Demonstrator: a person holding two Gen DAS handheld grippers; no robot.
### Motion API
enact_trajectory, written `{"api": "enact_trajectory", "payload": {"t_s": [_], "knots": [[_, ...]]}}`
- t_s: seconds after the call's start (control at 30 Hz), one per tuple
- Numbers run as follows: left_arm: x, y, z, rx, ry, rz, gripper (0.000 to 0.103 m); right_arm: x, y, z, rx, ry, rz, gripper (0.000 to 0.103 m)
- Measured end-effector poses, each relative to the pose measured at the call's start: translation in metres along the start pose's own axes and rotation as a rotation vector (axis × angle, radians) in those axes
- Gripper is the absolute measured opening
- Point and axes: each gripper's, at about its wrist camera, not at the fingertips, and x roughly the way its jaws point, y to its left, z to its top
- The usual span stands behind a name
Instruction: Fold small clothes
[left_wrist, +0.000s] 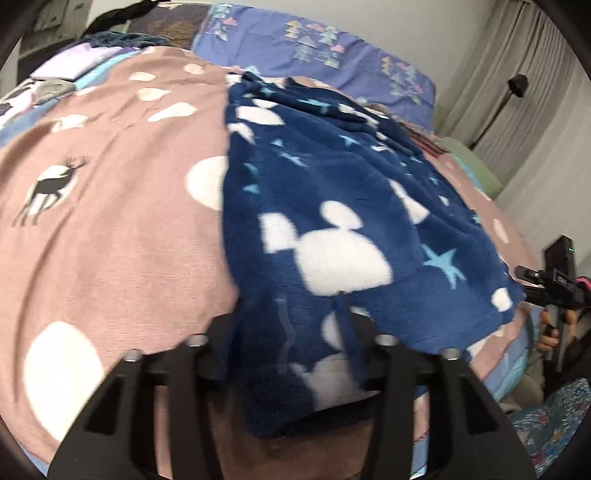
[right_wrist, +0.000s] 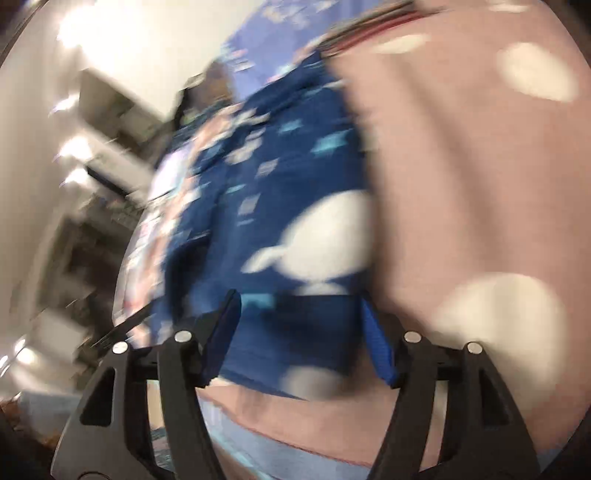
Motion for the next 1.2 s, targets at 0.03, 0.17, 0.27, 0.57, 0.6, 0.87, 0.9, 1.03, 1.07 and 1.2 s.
{"api": "enact_trajectory", "payload": {"t_s": [0.03,0.17,0.27,0.57,0.6,0.87,0.9,1.03,1.07,1.2], "knots": [[0.004,-0.005,0.002,0.017,0.005,0.007,0.059,0.01,0.004,0.005,-0.023,0.001,-0.012,0.067],[0.006,-0.016,0.019,0.021,0.018,0.004,0.014,0.02,0.01,0.031,0.084,-0.036,0.066,0.017],[-0.036,-0.027,0.044,0.029,-0.118,-0.037,0.013,-0.026,0.04,0.049,0.003,-0.178,0.109,0.014],[-0.18,-0.09,0.062,0.18,-0.476,-0.149,0.013,-0.162,0.126,0.02,-0.313,-0.439,0.089,0.013],[-0.192,-0.092,0.055,0.19,-0.494,-0.157,0.014,-0.179,0.127,0.007,-0.348,-0.451,0.052,0.014],[-0.151,-0.083,0.034,0.111,-0.326,-0.125,0.015,-0.146,0.087,0.008,-0.226,-0.307,-0.04,0.018],[-0.143,-0.079,0.037,0.088,-0.313,-0.126,0.015,-0.139,0.083,0.015,-0.211,-0.306,-0.03,0.018],[-0.129,-0.068,0.062,0.068,-0.314,-0.116,0.015,-0.127,0.077,0.044,-0.177,-0.329,-0.024,0.018],[-0.127,-0.066,0.068,0.068,-0.315,-0.11,0.015,-0.125,0.075,0.052,-0.17,-0.335,-0.024,0.018],[-0.105,-0.059,0.106,0.071,-0.312,-0.049,0.015,-0.109,0.067,0.099,-0.116,-0.355,-0.042,0.018]]}}
